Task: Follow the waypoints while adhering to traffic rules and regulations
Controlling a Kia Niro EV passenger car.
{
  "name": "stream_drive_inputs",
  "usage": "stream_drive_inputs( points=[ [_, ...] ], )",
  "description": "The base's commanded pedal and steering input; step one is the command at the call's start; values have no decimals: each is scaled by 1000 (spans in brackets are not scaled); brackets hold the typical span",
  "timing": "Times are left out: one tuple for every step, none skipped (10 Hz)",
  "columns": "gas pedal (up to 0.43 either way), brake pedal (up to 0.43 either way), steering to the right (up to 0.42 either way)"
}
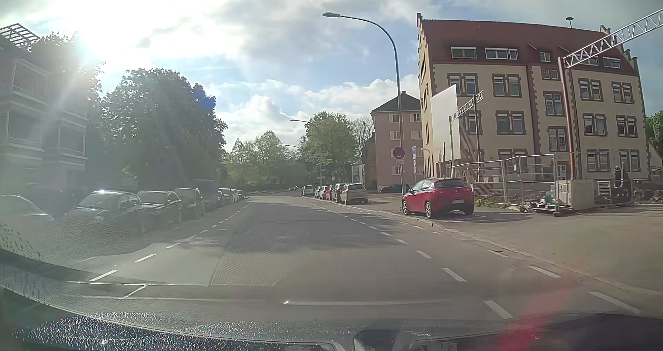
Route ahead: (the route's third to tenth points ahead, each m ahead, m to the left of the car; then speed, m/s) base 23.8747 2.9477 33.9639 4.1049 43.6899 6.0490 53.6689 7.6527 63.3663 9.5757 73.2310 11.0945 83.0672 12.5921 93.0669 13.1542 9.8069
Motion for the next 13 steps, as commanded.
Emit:
stream_drive_inputs(
  points=[
    [79, 0, -34],
    [79, 0, -34],
    [79, 0, -34],
    [79, 0, -33],
    [79, 0, -31],
    [79, 0, -30],
    [79, 0, -30],
    [79, 0, -30],
    [79, 0, -31],
    [79, 0, -31],
    [79, 0, -33],
    [79, 0, -33],
    [79, 0, -32]
  ],
)
